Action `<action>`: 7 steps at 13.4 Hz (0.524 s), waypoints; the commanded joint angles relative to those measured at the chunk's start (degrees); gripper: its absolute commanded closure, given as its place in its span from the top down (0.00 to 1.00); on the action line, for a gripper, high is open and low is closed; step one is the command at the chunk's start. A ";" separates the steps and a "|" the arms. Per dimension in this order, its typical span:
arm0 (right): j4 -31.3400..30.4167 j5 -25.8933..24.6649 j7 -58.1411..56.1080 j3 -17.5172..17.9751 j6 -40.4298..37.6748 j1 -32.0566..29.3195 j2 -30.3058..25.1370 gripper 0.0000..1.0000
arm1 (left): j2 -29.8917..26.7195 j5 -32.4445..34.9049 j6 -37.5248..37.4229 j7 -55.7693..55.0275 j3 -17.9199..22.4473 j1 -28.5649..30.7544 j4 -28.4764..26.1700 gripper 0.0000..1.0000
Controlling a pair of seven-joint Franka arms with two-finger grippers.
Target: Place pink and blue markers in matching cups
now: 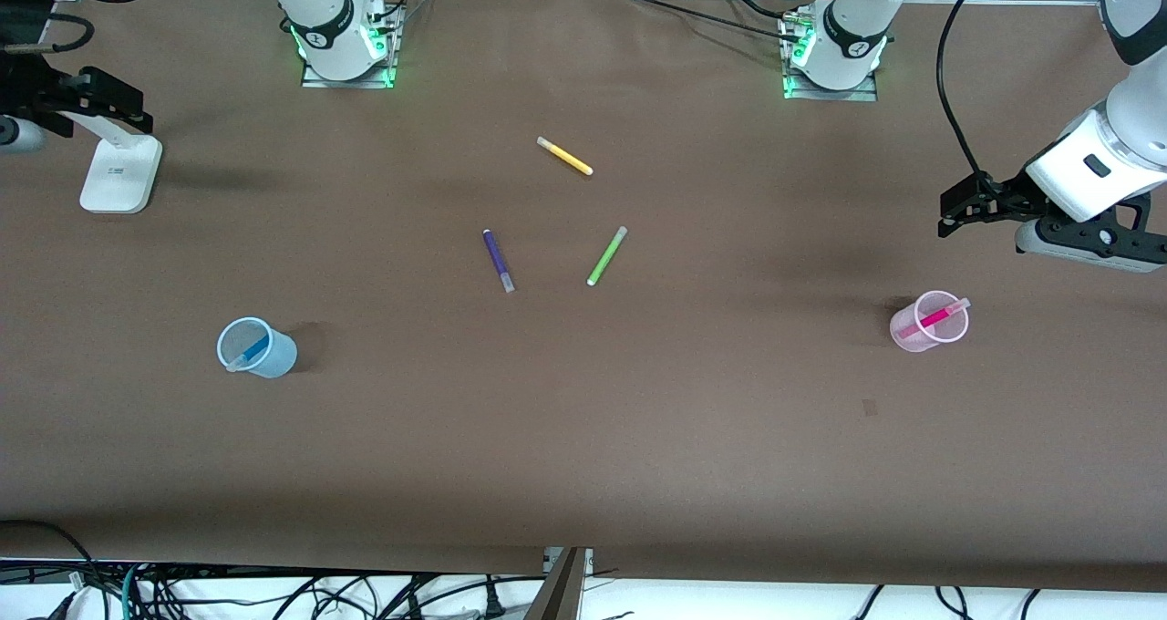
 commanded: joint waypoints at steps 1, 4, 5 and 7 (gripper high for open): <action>-1.80 -0.83 1.79 0.01 -1.17 -0.31 -1.36 1.00 | -1.67 -0.53 0.36 1.62 0.17 0.25 -1.50 1.00; -1.10 -0.65 2.32 -0.08 -1.80 -0.31 -0.67 1.00 | -1.67 -0.53 0.27 1.89 0.17 0.25 -1.58 1.00; 0.56 -0.56 1.71 -0.43 -1.72 -0.31 0.82 1.00 | -1.67 -0.53 0.18 1.89 0.17 0.25 -1.58 1.00; 3.56 -0.65 1.36 -0.52 -2.50 -0.40 3.02 1.00 | -1.67 -0.53 0.18 1.89 0.17 0.25 -1.50 1.00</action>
